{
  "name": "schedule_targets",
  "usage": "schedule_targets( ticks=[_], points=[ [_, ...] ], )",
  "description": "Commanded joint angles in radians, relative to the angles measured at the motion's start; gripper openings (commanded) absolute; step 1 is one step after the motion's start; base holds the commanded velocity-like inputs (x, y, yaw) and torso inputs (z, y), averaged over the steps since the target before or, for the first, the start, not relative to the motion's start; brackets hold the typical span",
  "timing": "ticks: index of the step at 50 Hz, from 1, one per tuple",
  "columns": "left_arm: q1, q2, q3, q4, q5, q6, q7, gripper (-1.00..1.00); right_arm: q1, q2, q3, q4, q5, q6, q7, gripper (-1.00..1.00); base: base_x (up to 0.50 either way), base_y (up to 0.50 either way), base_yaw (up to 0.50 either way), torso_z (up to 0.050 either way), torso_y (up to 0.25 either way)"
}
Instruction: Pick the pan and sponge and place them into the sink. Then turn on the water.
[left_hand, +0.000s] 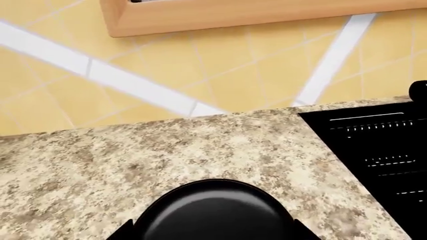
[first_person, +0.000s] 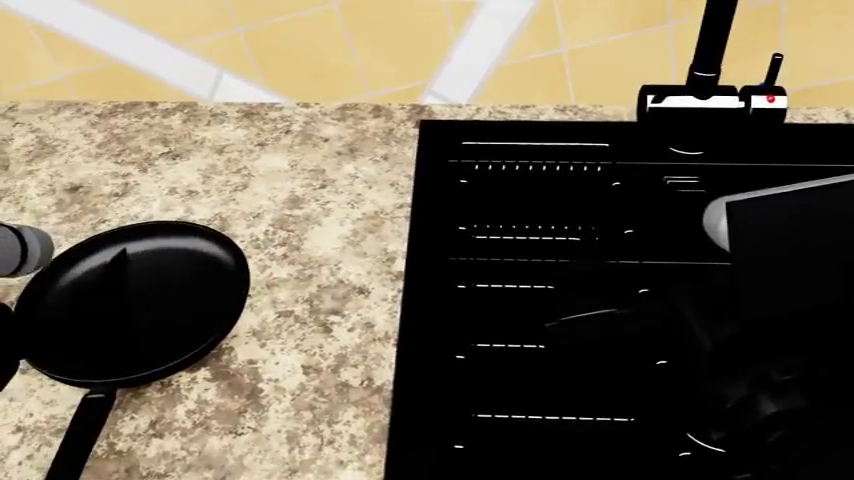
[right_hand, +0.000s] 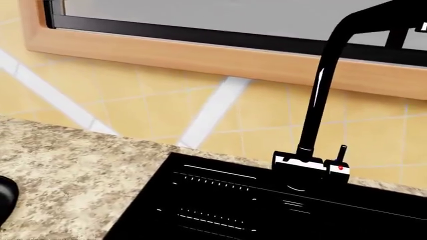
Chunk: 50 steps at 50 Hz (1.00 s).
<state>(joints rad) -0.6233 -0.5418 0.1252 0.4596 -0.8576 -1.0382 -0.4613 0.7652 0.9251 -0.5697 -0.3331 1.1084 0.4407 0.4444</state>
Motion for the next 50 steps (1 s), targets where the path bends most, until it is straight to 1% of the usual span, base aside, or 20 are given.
schedule_targets(
  ticks=[1,2,3,4,12,13,20,23,24,26,27,28,31,33,34,35,44,45,46,50],
  points=[
    [-0.006,-0.009,0.021,0.037,-0.011,-0.021,-0.006,1.0,0.0,0.007,-0.001,0.0,-0.002,0.012,0.014,1.0,0.0,0.0,0.0,0.0,0.0],
    [-0.013,0.007,0.012,0.037,-0.025,-0.03,-0.022,1.0,0.0,0.007,-0.001,0.001,-0.003,0.013,0.016,1.0,0.0,0.0,0.0,0.0,0.0],
    [-0.013,-0.005,0.019,0.042,-0.022,-0.042,-0.024,1.0,0.0,0.007,-0.001,0.001,-0.004,0.013,0.016,1.0,0.0,0.0,0.0,0.0,0.0],
    [-0.017,0.013,-0.014,0.038,-0.064,-0.07,-0.05,1.0,0.001,0.006,-0.003,0.002,-0.004,0.016,0.016,1.0,0.0,0.0,0.0,0.0,0.0],
    [-0.057,0.038,-0.072,0.051,-0.235,-0.245,-0.147,1.0,-0.005,0.009,-0.006,0.009,0.004,0.031,0.031,1.0,0.0,0.0,0.0,0.0,0.0],
    [-0.058,0.061,-0.109,0.032,-0.272,-0.272,-0.196,1.0,-0.006,0.009,-0.007,0.01,0.004,0.03,0.031,1.0,0.0,0.0,0.0,0.0,0.0],
    [-0.111,0.045,-0.135,0.017,-0.42,-0.401,-0.264,1.0,0.015,0.005,-0.01,0.013,0.01,0.046,0.02,1.0,0.0,0.0,0.0,0.0,0.0],
    [-0.147,0.053,-0.198,-0.038,-0.596,-0.483,-0.402,1.0,0.023,0.004,-0.014,0.011,0.008,0.056,0.017,1.0,0.0,0.0,0.0,0.0,0.0],
    [-0.158,0.03,-0.204,-0.034,-0.63,-0.496,-0.427,1.0,0.023,0.004,-0.014,0.011,0.007,0.055,0.017,1.0,0.0,0.0,0.0,0.0,0.0],
    [-0.167,0.031,-0.198,-0.058,-0.684,-0.499,-0.482,1.0,0.022,0.004,-0.014,0.011,0.007,0.054,0.017,1.0,0.0,0.0,0.0,0.0,0.0],
    [-0.173,0.028,-0.193,-0.057,-0.692,-0.494,-0.499,1.0,0.018,0.005,-0.014,0.012,0.005,0.051,0.016,1.0,0.0,0.0,0.0,0.0,0.0],
    [-0.182,0.012,-0.169,-0.091,-0.756,-0.508,-0.574,1.0,0.013,0.005,-0.013,0.014,0.004,0.047,0.013,1.0,0.0,0.0,0.0,0.0,0.0],
    [-0.203,-0.018,-0.156,-0.118,-0.854,-0.487,-0.653,1.0,-0.009,0.008,-0.009,0.013,-0.001,0.022,0.005,1.0,0.0,0.0,0.0,0.0,0.0],
    [-0.219,-0.016,-0.135,-0.127,-0.872,-0.475,-0.685,1.0,-0.018,0.009,-0.008,0.013,-0.003,0.014,0.004,1.0,0.0,0.0,0.0,0.0,0.0],
    [-0.23,-0.025,-0.114,-0.15,-0.915,-0.464,-0.733,1.0,-0.028,0.013,-0.005,0.011,-0.004,0.005,0.002,1.0,0.0,0.0,0.0,0.0,0.0],
    [-0.186,-0.038,-0.082,-0.227,-0.993,-0.436,-0.79,1.0,-0.021,0.033,0.008,0.003,0.012,0.01,0.003,1.0,0.0,0.0,0.0,0.0,0.0],
    [-0.187,-0.062,-0.053,-0.244,-0.955,-0.432,-0.772,1.0,0.001,0.024,0.01,0.008,0.016,0.022,0.004,1.0,0.0,0.0,0.0,0.0,0.0],
    [-0.204,-0.075,0.007,-0.271,-0.963,-0.436,-0.878,1.0,0.009,0.025,0.009,0.005,0.017,0.029,0.005,1.0,0.0,0.0,0.0,0.0,0.0],
    [-0.194,-0.056,-0.017,-0.275,-0.98,-0.422,-0.823,1.0,0.01,0.025,0.01,0.005,0.019,0.03,0.005,1.0,0.0,0.0,0.0,0.0,0.0],
    [-0.19,-0.062,-0.011,-0.298,-0.982,-0.41,-0.815,1.0,0.014,0.024,0.008,0.003,0.017,0.034,0.005,1.0,0.0,0.0,0.0,0.0,0.0]
  ],
)
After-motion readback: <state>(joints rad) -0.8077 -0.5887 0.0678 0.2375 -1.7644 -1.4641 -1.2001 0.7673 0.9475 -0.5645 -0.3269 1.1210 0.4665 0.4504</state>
